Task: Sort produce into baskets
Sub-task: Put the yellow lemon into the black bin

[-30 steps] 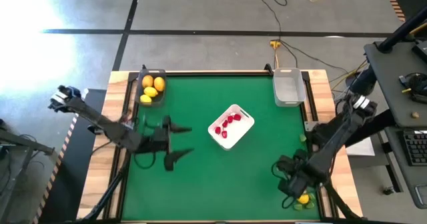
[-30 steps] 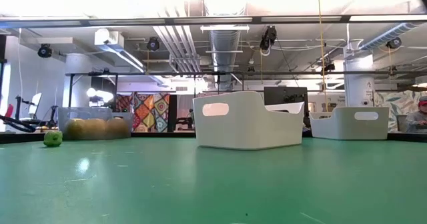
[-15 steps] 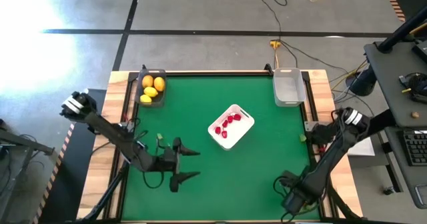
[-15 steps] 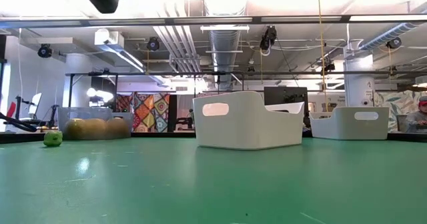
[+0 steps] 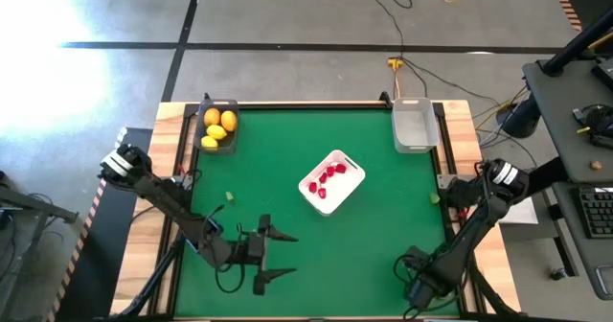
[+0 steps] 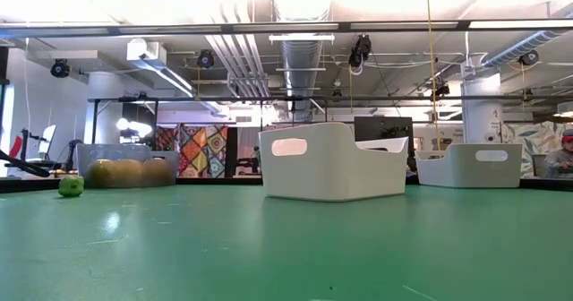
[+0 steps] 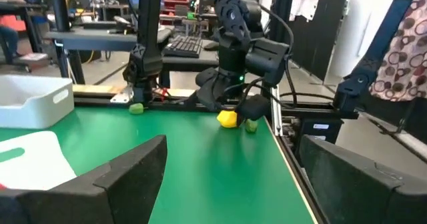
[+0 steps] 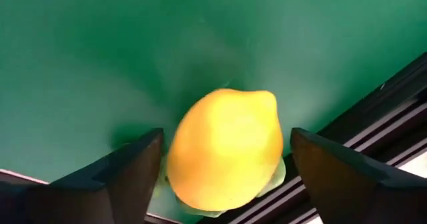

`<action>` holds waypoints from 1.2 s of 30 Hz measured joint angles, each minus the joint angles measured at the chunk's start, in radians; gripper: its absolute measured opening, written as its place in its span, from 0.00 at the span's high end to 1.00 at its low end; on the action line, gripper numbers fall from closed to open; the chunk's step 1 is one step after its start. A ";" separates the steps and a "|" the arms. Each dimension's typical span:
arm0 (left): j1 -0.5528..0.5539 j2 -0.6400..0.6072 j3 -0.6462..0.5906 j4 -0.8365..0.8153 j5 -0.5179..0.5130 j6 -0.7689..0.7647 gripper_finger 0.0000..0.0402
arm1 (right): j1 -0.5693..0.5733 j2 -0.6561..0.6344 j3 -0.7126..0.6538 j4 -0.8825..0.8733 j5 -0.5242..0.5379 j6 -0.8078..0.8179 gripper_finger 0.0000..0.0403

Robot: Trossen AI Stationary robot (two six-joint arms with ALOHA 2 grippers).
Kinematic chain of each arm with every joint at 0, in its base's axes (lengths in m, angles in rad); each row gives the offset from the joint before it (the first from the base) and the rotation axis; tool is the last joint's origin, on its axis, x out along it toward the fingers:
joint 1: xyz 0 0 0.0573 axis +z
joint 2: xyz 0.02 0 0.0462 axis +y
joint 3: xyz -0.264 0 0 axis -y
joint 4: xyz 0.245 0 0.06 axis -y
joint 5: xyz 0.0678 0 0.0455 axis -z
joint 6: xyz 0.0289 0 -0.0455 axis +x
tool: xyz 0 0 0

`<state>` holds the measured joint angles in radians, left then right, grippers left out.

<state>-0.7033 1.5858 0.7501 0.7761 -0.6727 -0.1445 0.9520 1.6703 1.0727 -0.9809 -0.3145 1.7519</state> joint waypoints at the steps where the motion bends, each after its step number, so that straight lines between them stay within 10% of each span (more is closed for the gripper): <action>1: 0.000 0.000 0.005 0.000 0.000 0.013 0.19 | 0.000 0.000 -0.002 0.001 0.000 0.003 0.25; 13: 0.001 -0.023 0.026 -0.008 -0.234 0.222 0.19 | -0.023 -0.005 -0.005 0.010 0.035 -0.128 0.41; 19: 0.003 -0.049 0.027 -0.006 -0.398 0.402 0.19 | -0.112 -0.057 0.108 -0.071 0.314 -0.368 0.42; 36: 0.157 -0.079 -0.056 -0.068 -0.466 0.544 0.19 | -0.859 -0.134 0.237 -0.047 0.838 -1.325 0.41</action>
<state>-0.5466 1.5064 0.6937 0.7077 -1.1384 0.3994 0.0927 1.5365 1.3100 -1.0280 0.5239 0.4268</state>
